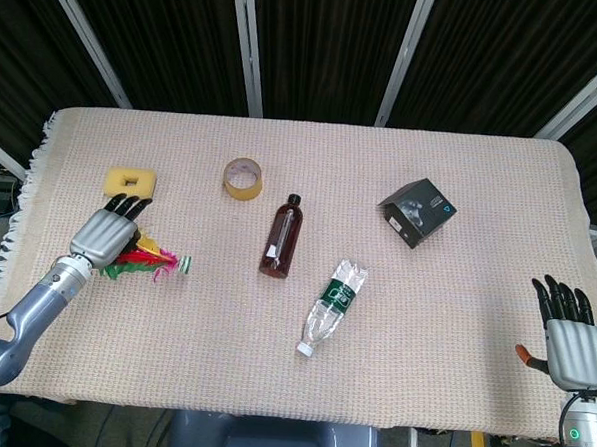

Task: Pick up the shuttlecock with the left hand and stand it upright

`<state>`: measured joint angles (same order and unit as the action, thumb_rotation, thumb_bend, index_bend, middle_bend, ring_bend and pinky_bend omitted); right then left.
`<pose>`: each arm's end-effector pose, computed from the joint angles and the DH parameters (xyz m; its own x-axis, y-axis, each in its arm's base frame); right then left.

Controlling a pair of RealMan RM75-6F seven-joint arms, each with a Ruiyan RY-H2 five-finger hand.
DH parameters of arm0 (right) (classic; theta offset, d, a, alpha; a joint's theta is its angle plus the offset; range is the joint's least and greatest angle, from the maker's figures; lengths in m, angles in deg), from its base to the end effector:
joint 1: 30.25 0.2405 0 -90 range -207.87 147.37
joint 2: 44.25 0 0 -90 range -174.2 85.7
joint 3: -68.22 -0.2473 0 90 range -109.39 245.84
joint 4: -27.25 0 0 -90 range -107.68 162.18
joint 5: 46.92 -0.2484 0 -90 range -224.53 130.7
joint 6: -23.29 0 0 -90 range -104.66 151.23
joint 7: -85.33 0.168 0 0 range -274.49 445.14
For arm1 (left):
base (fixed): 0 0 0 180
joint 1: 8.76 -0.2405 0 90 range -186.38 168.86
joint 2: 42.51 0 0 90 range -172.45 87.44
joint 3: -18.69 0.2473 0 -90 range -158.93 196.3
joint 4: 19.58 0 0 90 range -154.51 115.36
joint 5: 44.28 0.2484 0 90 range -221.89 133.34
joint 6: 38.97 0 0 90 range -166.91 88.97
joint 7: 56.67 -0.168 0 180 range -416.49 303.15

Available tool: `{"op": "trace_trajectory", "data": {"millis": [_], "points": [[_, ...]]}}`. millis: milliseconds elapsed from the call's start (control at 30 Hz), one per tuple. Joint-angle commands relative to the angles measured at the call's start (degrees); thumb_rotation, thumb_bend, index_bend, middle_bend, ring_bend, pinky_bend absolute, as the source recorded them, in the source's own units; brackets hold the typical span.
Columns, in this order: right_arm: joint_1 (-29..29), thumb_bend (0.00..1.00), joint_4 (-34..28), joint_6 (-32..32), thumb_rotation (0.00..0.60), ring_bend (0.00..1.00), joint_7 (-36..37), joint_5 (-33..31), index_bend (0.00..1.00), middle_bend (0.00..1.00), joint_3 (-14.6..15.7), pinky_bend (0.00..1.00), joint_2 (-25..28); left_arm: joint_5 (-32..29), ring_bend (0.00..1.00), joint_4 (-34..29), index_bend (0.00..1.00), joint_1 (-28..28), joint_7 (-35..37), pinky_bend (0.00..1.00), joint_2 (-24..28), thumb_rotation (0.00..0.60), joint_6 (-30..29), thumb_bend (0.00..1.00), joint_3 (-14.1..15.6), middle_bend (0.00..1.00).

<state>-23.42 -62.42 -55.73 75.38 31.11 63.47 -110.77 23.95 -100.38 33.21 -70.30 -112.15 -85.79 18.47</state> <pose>-0.3411 -0.2262 0.1094 0.5281 -0.0763 0.8457 -0.8415 0.0865 0.5333 -0.2579 0.3868 0.0333 0.7123 0.3039 0.6327 0.7013 -0.3457 -0.6235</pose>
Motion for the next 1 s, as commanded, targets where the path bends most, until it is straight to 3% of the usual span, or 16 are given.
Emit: {"op": "trace_trajectory", "data": {"millis": [33, 133, 233, 433, 700, 1000], "points": [[0.12, 0.13, 0.20, 0.31, 0.600, 0.00, -0.39, 0.15, 0.00, 0.00, 0.27, 0.00, -0.21, -1.67, 0.00, -1.06, 0.46, 0.32, -1.35, 0.00, 0.61, 0.600, 1.60, 0.45, 0.14, 0.00], [0.08, 0.13, 0.36, 0.44, 0.600, 0.00, -0.15, 0.16, 0.00, 0.00, 0.36, 0.00, -0.17, -2.23, 0.00, -1.32, 0.40, 0.29, -2.70, 0.00, 0.18, 0.600, 0.63, 0.39, -0.44, 0.00], [0.00, 0.13, 0.42, 0.31, 0.600, 0.00, 0.33, 0.29, 0.00, 0.00, 0.34, 0.00, 0.00, -2.74, 0.00, -1.63, 0.28, 0.35, -3.32, 0.00, -0.45, 0.600, -0.13, 0.34, -1.19, 0.00], [0.00, 0.13, 0.30, 0.41, 0.600, 0.00, 0.77, 0.88, 0.00, 0.00, 0.63, 0.00, 0.19, -1.15, 0.00, -1.45, 0.14, 0.19, -3.22, 0.00, -2.09, 0.600, -3.05, 0.31, -2.71, 0.00], [0.18, 0.13, 0.22, 0.67, 0.600, 0.00, 0.30, 1.04, 0.00, 0.00, 0.72, 0.00, 0.03, 3.99, 0.00, 1.42, 0.09, 0.32, 1.14, 0.00, -5.73, 0.600, -5.43, 0.28, -3.79, 0.00], [-0.04, 0.13, 0.26, 0.05, 0.600, 0.00, 0.78, 0.75, 0.00, 0.00, 0.29, 0.00, 0.35, 13.31, 0.00, 2.61, 0.08, 1.09, 12.61, 0.00, -8.21, 0.600, -8.01, 0.21, -3.61, 0.00]]}}
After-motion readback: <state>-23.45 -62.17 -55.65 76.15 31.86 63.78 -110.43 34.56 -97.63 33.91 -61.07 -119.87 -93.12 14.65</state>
